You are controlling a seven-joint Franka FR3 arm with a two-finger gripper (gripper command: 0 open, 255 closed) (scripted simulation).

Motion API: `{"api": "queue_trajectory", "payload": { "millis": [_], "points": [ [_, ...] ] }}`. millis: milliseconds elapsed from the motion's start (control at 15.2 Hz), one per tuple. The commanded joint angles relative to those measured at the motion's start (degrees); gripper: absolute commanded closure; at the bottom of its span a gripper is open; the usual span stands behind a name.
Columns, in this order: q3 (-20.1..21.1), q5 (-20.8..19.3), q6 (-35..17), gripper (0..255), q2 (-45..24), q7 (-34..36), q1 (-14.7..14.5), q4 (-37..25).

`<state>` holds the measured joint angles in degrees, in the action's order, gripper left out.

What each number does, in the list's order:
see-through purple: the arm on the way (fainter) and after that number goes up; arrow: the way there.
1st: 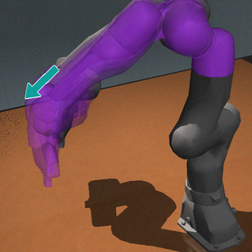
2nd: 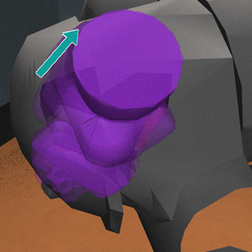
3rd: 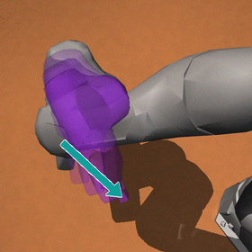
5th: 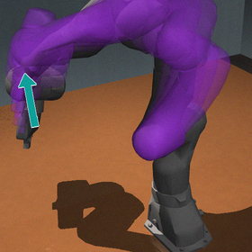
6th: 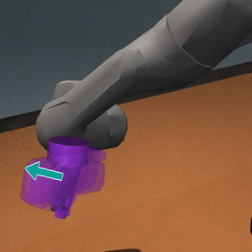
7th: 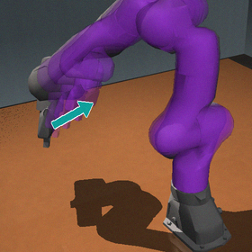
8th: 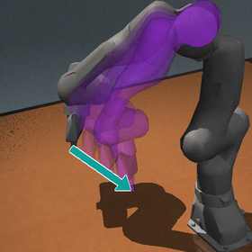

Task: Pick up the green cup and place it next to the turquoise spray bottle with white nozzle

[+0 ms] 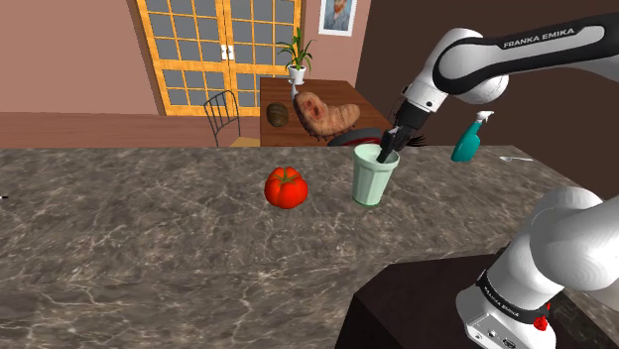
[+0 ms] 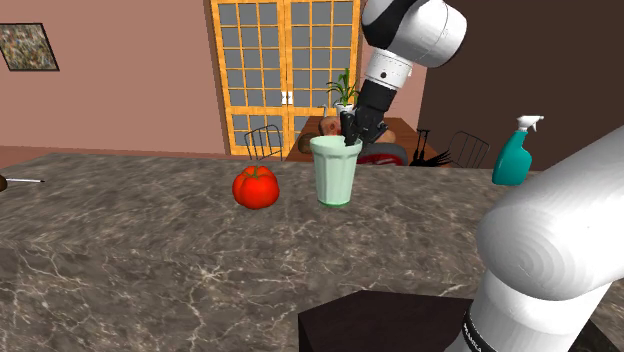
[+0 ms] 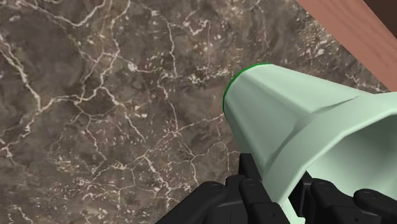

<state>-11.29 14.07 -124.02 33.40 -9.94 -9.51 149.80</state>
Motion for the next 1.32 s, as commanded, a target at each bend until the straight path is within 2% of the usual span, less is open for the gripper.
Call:
{"api": "queue_trajectory", "payload": {
  "millis": [0,1254],
  "points": [
    [0.34,-0.27,1.90,255,0.74,0.84,0.09,-1.30],
    [1.20,-1.70,16.36,255,2.56,5.15,0.35,-14.46]
  ]
}}
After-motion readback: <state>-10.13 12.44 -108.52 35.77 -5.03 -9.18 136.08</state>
